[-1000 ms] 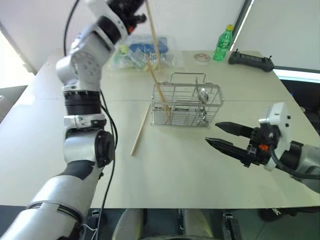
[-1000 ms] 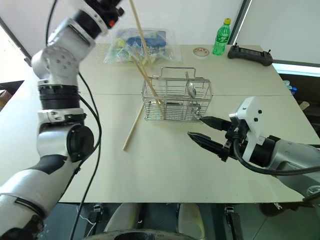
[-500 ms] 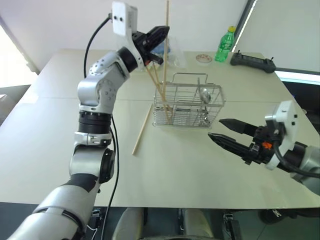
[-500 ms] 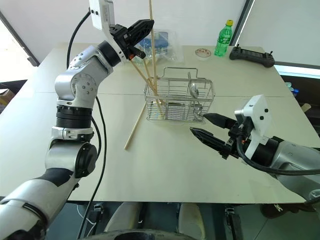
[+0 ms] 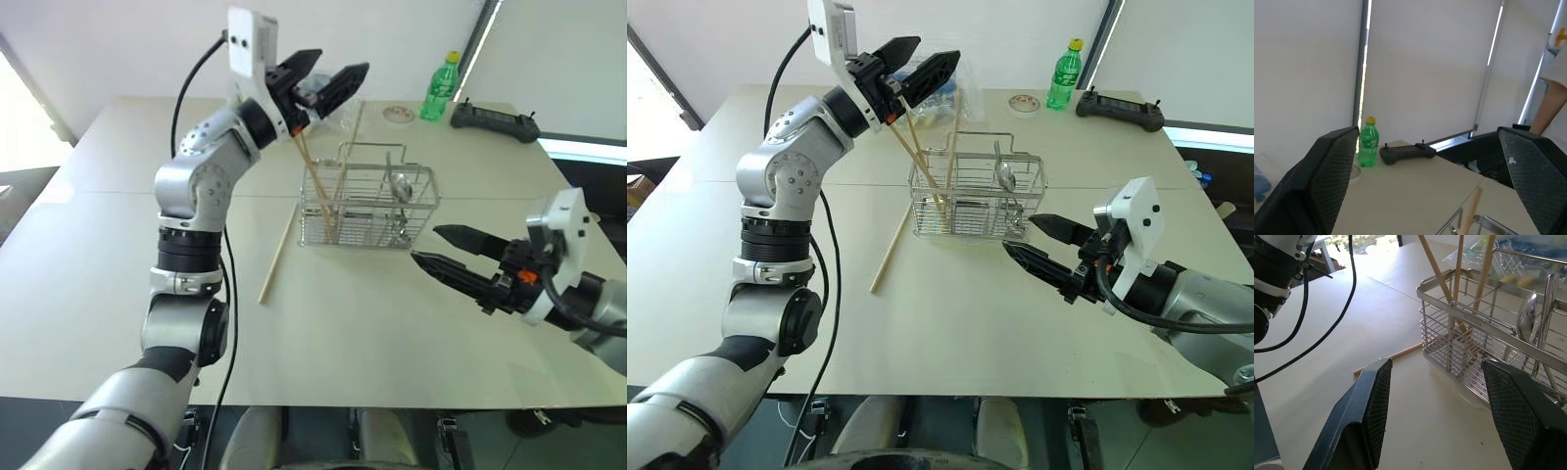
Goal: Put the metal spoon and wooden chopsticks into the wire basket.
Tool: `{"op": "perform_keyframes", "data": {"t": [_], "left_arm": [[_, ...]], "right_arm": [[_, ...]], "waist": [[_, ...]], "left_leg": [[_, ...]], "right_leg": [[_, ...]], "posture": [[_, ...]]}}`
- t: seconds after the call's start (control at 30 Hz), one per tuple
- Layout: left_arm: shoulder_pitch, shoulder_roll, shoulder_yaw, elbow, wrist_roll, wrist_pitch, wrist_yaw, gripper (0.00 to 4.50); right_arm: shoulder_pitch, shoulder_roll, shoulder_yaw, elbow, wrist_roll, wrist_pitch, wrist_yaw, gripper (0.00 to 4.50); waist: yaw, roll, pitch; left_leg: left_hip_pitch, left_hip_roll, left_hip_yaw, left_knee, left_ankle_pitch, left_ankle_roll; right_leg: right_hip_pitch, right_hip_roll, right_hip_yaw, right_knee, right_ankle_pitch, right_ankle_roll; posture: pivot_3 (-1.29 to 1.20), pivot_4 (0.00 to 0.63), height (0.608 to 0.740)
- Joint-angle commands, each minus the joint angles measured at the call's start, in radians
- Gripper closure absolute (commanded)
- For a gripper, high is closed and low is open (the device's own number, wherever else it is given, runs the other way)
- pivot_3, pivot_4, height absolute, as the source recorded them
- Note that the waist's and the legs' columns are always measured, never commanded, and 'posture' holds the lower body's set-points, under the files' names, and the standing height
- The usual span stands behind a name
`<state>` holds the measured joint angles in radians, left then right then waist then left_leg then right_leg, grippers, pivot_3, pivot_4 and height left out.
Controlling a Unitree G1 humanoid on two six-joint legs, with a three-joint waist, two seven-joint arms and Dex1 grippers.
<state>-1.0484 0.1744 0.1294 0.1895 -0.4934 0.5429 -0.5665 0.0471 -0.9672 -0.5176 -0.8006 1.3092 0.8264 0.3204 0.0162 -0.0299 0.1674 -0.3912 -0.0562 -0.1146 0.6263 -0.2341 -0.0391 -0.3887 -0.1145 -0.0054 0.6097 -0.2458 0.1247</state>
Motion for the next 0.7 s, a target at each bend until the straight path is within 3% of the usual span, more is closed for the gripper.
{"op": "perform_keyframes", "data": {"t": [0.03, 0.3, 0.43, 0.63, 0.7], "left_arm": [[-0.014, 0.017, 0.001, -0.018, -0.004, -0.004, 0.000, 0.03], [-0.146, 0.117, 0.105, 0.091, -0.031, 0.016, 0.054, 0.03], [-0.271, 0.235, 0.187, 0.200, -0.046, 0.052, 0.093, 0.03], [-0.333, 0.353, 0.170, 0.336, 0.044, 0.084, 0.181, 0.03], [-0.329, 0.375, 0.139, 0.385, 0.092, 0.177, 0.250, 0.03]], "right_arm": [[-0.015, -0.007, -0.009, -0.004, 0.000, -0.023, 0.003, 1.52], [-0.016, 0.009, 0.013, -0.009, -0.010, -0.029, -0.002, 1.52], [-0.020, 0.018, 0.034, -0.004, -0.018, -0.033, 0.000, 1.52], [-0.033, 0.031, 0.071, 0.008, -0.042, -0.039, 0.012, 1.52], [-0.040, 0.037, 0.085, 0.013, -0.049, -0.042, 0.015, 1.52]], "waist": [[-0.001, 0.000, 0.000], [-0.004, 0.000, 0.001], [-0.005, 0.000, 0.001], [-0.001, 0.000, 0.001], [-0.002, -0.001, 0.001]], "left_leg": [[0.000, 0.000, 0.000, 0.000, 0.000, 0.000], [0.000, 0.000, 0.000, -0.001, 0.000, 0.000], [0.000, -0.001, 0.000, -0.003, 0.000, 0.000], [0.001, -0.001, 0.000, -0.006, 0.000, 0.000], [0.001, -0.001, 0.000, -0.006, 0.000, 0.000]], "right_leg": [[0.000, 0.000, 0.000, 0.000, 0.000, 0.000], [-0.001, 0.001, 0.000, -0.001, 0.000, 0.001], [-0.002, 0.001, 0.000, -0.001, 0.001, 0.003], [-0.002, 0.001, 0.000, -0.001, 0.001, 0.005], [-0.002, 0.001, 0.000, -0.001, 0.001, 0.005]], "posture": [[0.00, 0.150, 0.721], [0.00, 0.150, 0.721], [0.00, 0.150, 0.721], [0.00, 0.150, 0.721], [0.00, 0.150, 0.721]]}}
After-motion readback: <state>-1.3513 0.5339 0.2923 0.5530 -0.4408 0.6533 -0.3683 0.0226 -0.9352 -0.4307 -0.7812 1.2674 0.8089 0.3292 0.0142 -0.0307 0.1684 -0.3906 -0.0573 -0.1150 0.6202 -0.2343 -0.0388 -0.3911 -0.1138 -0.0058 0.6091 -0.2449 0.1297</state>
